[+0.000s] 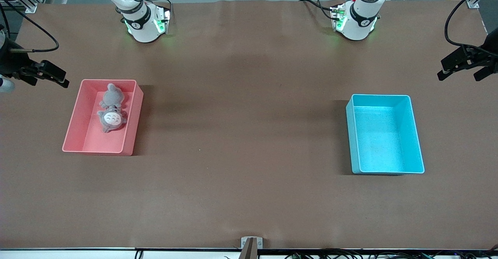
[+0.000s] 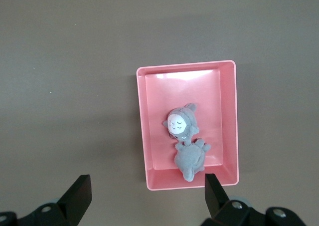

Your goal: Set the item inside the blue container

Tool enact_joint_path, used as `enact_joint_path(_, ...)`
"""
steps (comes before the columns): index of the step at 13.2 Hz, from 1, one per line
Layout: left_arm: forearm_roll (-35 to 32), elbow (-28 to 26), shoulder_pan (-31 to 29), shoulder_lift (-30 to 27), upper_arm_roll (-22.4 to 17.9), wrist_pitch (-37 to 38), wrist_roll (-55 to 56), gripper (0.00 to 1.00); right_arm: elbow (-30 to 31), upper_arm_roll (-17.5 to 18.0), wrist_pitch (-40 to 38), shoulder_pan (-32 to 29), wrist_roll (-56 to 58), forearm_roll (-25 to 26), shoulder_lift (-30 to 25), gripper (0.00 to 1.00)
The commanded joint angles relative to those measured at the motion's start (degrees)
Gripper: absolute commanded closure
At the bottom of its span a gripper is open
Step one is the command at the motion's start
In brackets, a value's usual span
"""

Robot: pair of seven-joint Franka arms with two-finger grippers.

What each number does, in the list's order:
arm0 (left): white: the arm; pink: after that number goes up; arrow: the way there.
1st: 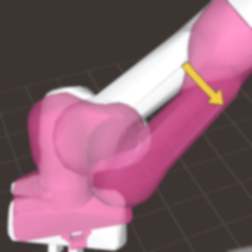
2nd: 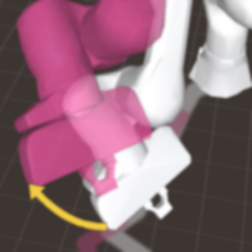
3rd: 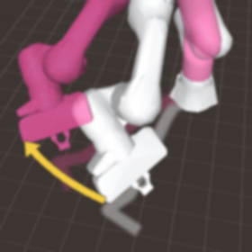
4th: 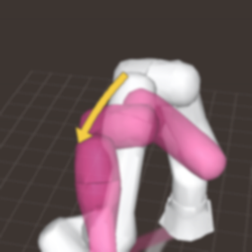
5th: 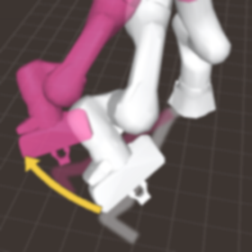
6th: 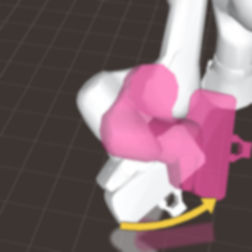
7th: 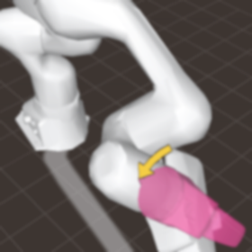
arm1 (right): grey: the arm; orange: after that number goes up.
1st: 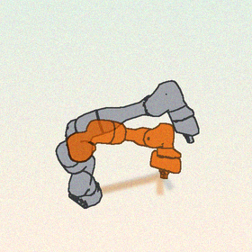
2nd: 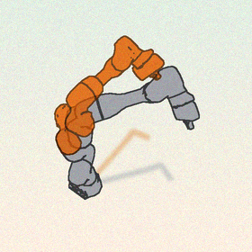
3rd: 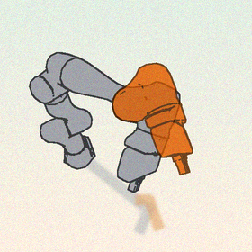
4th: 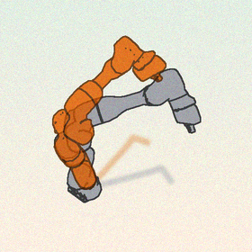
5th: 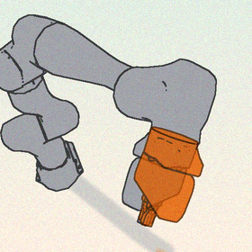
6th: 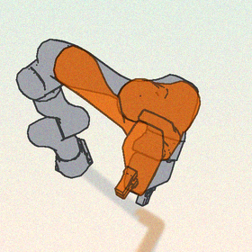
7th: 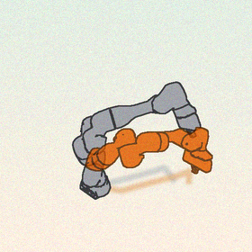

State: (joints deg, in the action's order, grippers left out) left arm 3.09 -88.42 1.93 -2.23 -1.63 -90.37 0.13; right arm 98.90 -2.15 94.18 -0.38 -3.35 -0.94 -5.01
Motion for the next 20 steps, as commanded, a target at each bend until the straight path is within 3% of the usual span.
enact_joint_path(1,-0.89,1.32,0.09,0.30,0.22,0.99,0.48,0.00,-0.29,-0.31,-0.83,0.12,-0.69,-0.91,-0.26,0.00)
enact_joint_path(7,-0.80,1.32,-0.09,0.30,0.22,0.90,0.48,0.00,-1.25,-0.31,-1.98,0.03,-0.69,-0.03,1.23,0.00)
enact_joint_path(10,-0.80,1.32,-0.09,0.30,0.22,0.90,0.48,0.00,-1.87,-2.50,-1.10,-0.32,0.10,-0.12,2.28,0.00)
enact_joint_path(15,-0.89,1.32,0.00,0.30,0.22,0.99,0.48,0.00,-1.87,-3.65,1.45,-2.07,0.80,-0.03,7.47,0.00)
enact_joint_path(17,-0.80,1.32,-0.09,0.30,0.22,0.90,0.48,0.00,1.62,-3.65,4.33,-3.13,2.20,0.41,8.35,0.00)
enact_joint_path(20,-0.80,1.32,-0.09,0.30,0.22,0.90,0.48,0.00,11.11,-3.65,15.22,-6.03,5.45,0.32,8.09,0.00)
